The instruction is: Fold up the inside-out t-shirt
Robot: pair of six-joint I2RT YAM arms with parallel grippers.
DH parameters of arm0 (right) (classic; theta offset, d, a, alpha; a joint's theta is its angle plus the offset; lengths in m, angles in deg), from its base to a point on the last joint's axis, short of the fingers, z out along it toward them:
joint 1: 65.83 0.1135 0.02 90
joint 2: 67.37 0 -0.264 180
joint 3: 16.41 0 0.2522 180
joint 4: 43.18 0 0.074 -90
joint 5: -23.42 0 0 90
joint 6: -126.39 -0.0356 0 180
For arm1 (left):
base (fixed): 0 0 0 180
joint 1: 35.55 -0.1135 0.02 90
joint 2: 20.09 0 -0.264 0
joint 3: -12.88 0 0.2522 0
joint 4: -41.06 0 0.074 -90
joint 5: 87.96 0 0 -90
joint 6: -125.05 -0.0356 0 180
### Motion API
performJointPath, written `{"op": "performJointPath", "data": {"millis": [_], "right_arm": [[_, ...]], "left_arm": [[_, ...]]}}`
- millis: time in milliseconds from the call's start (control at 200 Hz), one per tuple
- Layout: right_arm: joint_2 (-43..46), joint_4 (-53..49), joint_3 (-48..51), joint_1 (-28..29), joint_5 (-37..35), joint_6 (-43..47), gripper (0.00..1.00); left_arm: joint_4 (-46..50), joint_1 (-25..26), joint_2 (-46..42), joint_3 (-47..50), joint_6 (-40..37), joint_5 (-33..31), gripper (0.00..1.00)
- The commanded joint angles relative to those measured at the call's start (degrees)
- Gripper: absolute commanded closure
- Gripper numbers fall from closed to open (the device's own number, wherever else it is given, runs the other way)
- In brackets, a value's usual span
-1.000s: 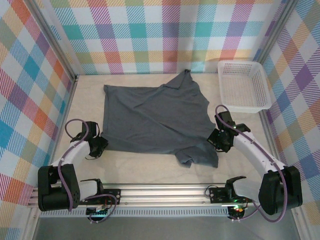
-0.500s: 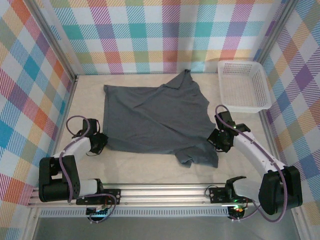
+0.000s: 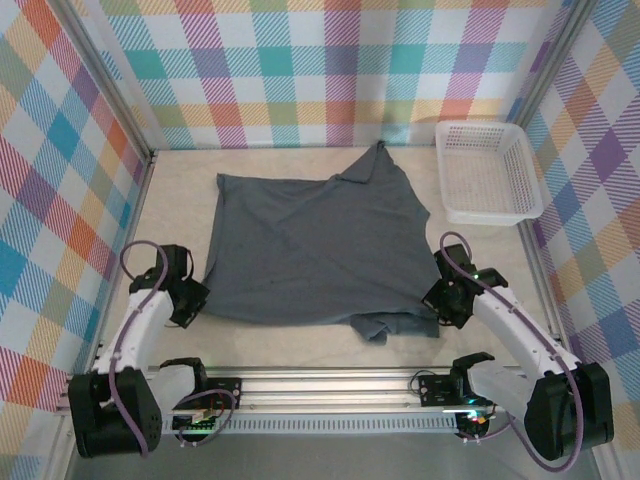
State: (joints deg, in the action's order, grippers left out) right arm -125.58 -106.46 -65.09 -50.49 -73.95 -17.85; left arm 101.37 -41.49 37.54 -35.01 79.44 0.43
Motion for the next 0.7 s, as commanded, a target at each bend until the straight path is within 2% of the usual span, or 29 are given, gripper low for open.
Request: {"op": "performJointPath", "data": {"millis": [0,140,275,415,530,700], "right_arm": [[0.03,-2.77,-0.7,-0.13,-1.6,-1.19,1.0],[-0.77,-0.68,-1.91,-0.2,0.17,0.35,1.0],[-1.18,-3.72,-0.93,-0.15,-0.81,-0.61,1.0],[0.76,-2.02,-1.81,-0.19,-0.95,0.33,1.0],[-4.39,-0.58,-7.99,-0.16,-2.8,2.51,1.0],[-12.64,0.34,-16.72,-0.23,-10.46,7.47,1.0]], "left_arm": [[7.99,-0.66,-3.27,-0.59,1.54,-2.12,1.0],[8.61,-0.63,-2.03,-3.97,-0.32,-3.09,1.0],[10.67,-0.65,-2.07,-4.04,-0.01,-4.24,1.0],[2.85,-0.61,-1.47,-4.59,-0.08,6.45,1.0],[2.14,-0.61,5.05,-9.84,-0.86,7.14,1.0],[-0.34,-0.62,12.38,-16.7,-3.34,6.25,1.0]]}}
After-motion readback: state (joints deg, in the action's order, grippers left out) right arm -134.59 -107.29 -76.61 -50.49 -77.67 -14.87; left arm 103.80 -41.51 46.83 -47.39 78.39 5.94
